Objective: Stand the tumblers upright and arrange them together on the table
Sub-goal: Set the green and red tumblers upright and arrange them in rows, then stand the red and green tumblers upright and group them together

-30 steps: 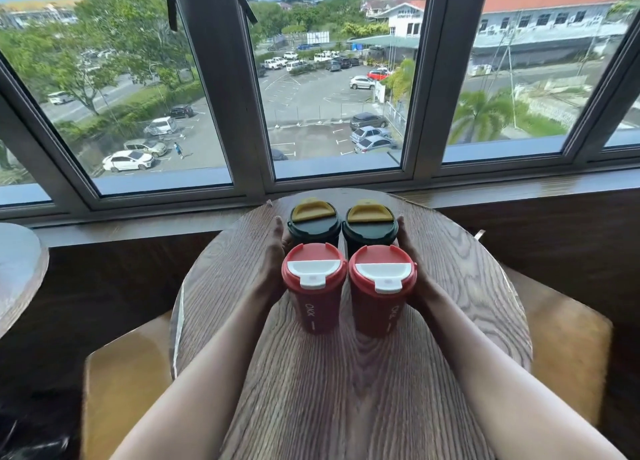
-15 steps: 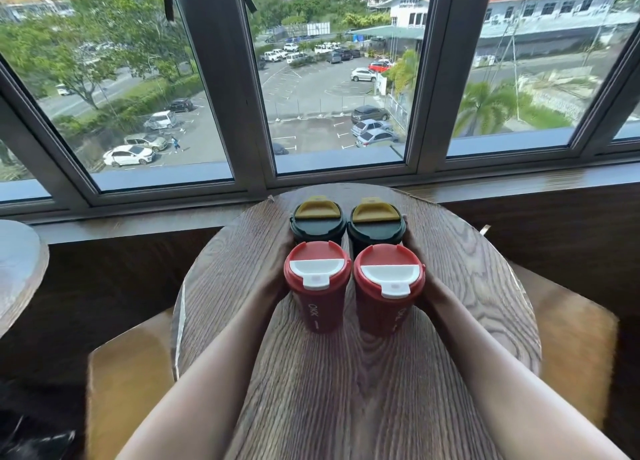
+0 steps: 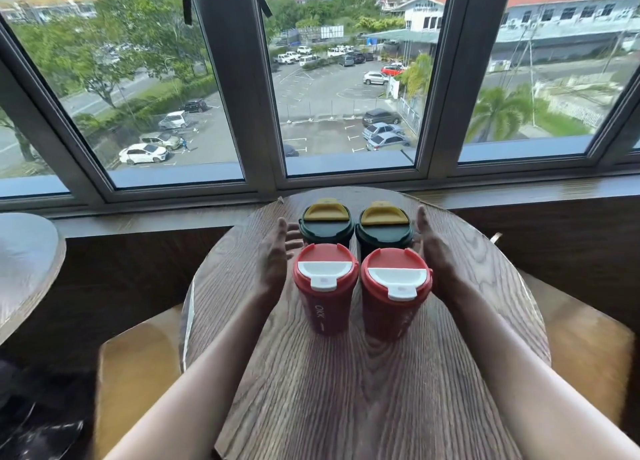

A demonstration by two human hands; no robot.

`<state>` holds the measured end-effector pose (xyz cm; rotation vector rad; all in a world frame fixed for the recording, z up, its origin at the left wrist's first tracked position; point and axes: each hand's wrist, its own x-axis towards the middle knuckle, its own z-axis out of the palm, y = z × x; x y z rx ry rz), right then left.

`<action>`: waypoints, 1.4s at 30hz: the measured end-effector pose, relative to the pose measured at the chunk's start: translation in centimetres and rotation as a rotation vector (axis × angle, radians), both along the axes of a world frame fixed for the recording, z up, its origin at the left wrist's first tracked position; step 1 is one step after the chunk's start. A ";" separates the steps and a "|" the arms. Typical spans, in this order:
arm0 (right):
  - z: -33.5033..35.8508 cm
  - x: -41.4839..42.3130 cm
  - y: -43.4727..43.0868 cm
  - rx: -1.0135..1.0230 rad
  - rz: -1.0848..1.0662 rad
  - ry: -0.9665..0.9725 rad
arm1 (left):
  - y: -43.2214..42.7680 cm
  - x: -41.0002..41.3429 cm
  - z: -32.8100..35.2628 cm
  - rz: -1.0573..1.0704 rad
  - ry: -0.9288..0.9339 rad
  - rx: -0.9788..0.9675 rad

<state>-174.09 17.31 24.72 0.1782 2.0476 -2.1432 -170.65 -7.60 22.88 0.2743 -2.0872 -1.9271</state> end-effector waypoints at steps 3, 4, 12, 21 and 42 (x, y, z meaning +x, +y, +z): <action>3.2 -1.9 0.5 0.159 0.028 0.164 | -1.8 -0.2 2.6 0.143 0.064 -0.184; 4.3 -2.9 0.7 0.210 0.054 0.205 | -2.7 -0.3 3.5 0.151 0.082 -0.238; 13.9 -4.2 -6.4 0.513 0.357 0.512 | -8.8 2.5 10.9 0.191 0.160 -0.549; 17.6 2.7 -26.2 0.452 0.637 0.658 | -21.5 11.6 15.9 0.353 0.142 -0.663; 5.3 20.0 -65.8 0.198 0.750 0.225 | -52.0 33.7 6.6 1.030 -0.112 -0.450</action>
